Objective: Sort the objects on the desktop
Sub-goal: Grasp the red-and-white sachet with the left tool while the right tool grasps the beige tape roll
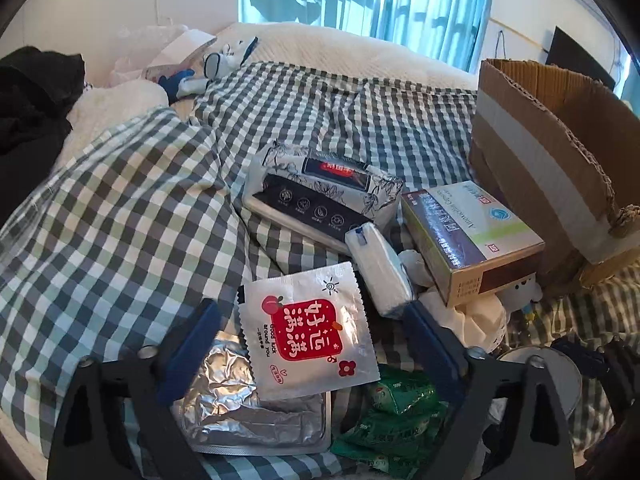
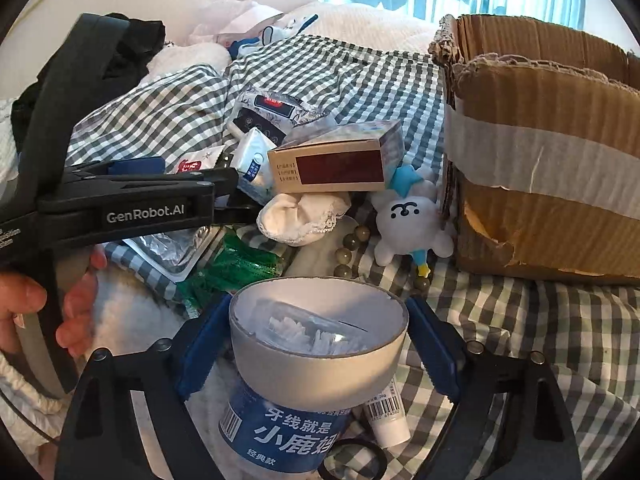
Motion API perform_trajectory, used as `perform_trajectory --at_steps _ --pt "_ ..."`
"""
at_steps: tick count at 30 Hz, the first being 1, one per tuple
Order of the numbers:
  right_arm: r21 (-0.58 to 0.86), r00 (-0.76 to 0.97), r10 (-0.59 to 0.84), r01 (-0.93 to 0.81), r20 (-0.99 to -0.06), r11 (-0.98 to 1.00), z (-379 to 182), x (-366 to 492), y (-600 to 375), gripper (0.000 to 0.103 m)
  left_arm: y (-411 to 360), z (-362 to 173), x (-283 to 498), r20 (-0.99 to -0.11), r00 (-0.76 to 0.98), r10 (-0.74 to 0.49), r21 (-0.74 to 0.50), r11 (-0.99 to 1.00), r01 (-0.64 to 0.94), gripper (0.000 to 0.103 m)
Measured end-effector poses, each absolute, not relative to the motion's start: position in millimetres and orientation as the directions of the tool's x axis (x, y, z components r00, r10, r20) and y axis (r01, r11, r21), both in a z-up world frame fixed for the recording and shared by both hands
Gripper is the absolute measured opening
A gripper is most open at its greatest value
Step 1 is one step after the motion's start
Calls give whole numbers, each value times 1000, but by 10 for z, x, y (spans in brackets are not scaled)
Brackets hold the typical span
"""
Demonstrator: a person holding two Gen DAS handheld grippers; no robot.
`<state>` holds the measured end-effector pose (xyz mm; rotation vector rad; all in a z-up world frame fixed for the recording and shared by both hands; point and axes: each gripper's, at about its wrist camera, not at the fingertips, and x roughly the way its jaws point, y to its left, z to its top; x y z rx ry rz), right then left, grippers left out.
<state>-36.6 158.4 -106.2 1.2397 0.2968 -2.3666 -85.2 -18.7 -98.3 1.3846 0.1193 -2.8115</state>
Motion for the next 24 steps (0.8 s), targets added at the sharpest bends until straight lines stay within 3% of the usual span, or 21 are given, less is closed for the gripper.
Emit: perform_trajectory --at_steps 3,5,8,17,24 --pt "15 -506 -284 471 -815 -882 -1029 -360 1622 86 -179 -1027 -851 -802 -597 33 -63 -998 30 81" --pt "22 -521 -293 463 -802 -886 -964 -347 1660 86 -169 -1055 -848 -814 -580 39 -66 -997 26 61" --pt "47 -536 -314 453 -784 -890 -861 -335 1713 86 -182 -1024 -803 -808 -588 33 -71 -997 43 47" --pt "82 -571 -341 429 -747 -899 -659 -272 1857 86 -108 -898 -685 -783 -621 18 -43 -999 24 42" --pt "106 -599 -360 416 -715 -903 -495 -222 1948 86 -141 -713 -546 -748 -663 41 -90 -995 39 41"
